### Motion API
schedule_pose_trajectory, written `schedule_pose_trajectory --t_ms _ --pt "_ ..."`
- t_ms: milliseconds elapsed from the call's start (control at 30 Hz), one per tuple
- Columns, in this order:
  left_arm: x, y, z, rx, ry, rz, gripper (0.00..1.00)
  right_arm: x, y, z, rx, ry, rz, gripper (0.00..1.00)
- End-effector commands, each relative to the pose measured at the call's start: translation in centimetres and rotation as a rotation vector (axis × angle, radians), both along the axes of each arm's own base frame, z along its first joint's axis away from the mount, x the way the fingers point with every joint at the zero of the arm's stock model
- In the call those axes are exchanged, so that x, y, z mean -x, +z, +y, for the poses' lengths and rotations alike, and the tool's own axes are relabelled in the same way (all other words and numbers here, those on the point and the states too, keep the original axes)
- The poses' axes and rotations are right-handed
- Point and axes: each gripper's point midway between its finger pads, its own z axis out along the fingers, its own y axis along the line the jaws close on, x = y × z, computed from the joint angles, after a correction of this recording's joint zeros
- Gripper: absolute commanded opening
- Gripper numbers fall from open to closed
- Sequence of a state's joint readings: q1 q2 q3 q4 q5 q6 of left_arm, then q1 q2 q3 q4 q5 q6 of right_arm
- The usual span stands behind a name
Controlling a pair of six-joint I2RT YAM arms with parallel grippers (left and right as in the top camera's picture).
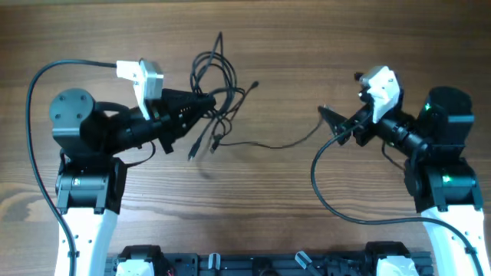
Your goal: Untangle cables
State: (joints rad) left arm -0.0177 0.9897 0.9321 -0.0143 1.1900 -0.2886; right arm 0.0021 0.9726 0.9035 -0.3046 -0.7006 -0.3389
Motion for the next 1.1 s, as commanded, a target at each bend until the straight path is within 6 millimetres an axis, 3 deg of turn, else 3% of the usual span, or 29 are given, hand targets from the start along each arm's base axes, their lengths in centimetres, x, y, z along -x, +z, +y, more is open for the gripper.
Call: schedule_pose_trajectory --t_ms 0,100,267,567,667,767,867,967,1067 --pt "3.8 0.9 -2.2 0.003 -0.212 -0.082 0.04 1.5 3.5 2.3 -0.159 0.150 -0.029 1.00" --pt "6.0 1.5 -4.3 0.009 -0.325 -0.141 0.04 2.0 5.5 3.0 -0.287 0.192 0.007 1.00" --pt "8.5 2.5 -6.9 0.027 -0.456 -0.243 0.04 5.2 7.0 4.8 -0.353 0.407 0.041 1.00" --pt "8.0 1.1 -10.0 0.038 -0.518 -0.213 0.04 6.3 7.4 5.2 -0.368 0.469 0.055 1.00" --pt "8.6 1.2 -10.5 0.044 -0.542 -0.229 0.04 4.7 7.3 4.6 -0.365 0.378 0.038 1.00" --pt "10.2 1.4 -11.5 0.055 -0.600 -0.240 0.04 0.7 6.8 2.5 -0.361 0.135 0.010 1.00" --pt "12.0 1.4 -12.4 0.062 -0.663 -0.238 0.04 -3.4 5.9 -1.1 -0.346 -0.162 -0.018 1.00" --pt "12.1 1.4 -12.4 0.063 -0.665 -0.237 0.04 -5.7 5.6 -6.0 -0.318 -0.472 -0.069 1.00" --pt "11.9 1.4 -12.3 0.063 -0.660 -0.216 0.04 -6.5 5.5 -10.4 -0.285 -0.730 -0.117 1.00"
